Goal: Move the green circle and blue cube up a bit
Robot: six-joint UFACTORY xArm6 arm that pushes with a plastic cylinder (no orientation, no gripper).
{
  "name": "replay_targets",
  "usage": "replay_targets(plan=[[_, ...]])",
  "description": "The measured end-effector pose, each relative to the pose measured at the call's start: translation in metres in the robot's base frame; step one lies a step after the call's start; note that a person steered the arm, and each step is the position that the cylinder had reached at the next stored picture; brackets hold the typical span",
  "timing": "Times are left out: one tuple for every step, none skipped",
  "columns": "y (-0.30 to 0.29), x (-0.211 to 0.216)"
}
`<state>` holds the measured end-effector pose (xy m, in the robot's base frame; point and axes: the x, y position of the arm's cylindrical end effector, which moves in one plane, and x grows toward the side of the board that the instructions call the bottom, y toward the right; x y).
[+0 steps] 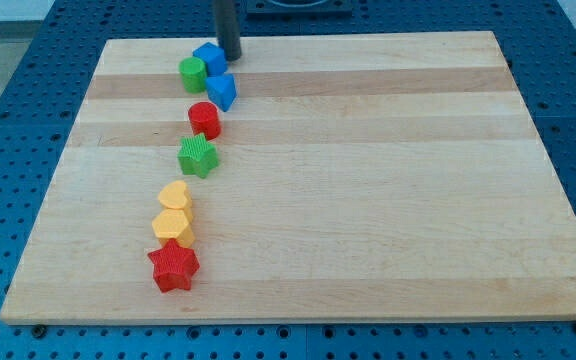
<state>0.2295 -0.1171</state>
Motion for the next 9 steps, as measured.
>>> replay_targets(plan=[[0.007, -0.018], [-0.047, -0.029], [-0.113, -0.011], [-0.123, 0.037], [-0.104, 0.048], [-0.073, 0.047], [-0.068, 0.047], [-0.073, 0.047], [-0.074, 0.049]])
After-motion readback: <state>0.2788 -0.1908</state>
